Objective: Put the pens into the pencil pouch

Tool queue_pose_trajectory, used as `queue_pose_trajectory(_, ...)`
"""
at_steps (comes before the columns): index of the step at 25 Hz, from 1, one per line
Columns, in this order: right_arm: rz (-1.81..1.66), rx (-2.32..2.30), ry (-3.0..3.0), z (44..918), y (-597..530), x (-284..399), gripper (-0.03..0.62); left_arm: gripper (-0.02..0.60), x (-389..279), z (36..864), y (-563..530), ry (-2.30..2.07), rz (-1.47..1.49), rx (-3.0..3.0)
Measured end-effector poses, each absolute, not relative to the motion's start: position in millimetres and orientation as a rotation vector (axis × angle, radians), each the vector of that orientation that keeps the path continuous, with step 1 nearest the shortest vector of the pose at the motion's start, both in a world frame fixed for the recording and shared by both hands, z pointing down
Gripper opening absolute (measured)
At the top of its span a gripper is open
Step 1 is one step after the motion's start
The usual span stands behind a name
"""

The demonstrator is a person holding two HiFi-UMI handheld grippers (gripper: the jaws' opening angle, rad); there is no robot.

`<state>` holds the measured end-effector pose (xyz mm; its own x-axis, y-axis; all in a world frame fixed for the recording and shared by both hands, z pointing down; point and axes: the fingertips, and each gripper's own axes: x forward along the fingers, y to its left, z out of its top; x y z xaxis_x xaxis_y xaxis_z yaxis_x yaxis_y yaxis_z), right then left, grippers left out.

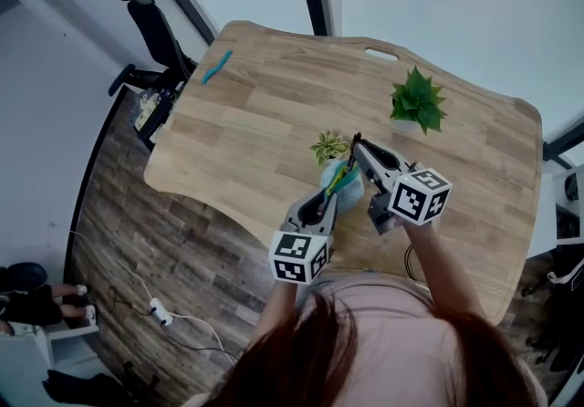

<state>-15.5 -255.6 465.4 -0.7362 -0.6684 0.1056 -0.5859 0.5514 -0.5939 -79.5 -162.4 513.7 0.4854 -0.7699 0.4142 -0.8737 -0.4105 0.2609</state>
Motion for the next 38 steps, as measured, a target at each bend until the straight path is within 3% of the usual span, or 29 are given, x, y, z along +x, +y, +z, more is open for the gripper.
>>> queue_pose_trajectory(38, -1.038, -0.954, 3.040, 521, -208, -52, 0.043, 0.055, -95, 521, -162, -1.421, 0.290, 2.247)
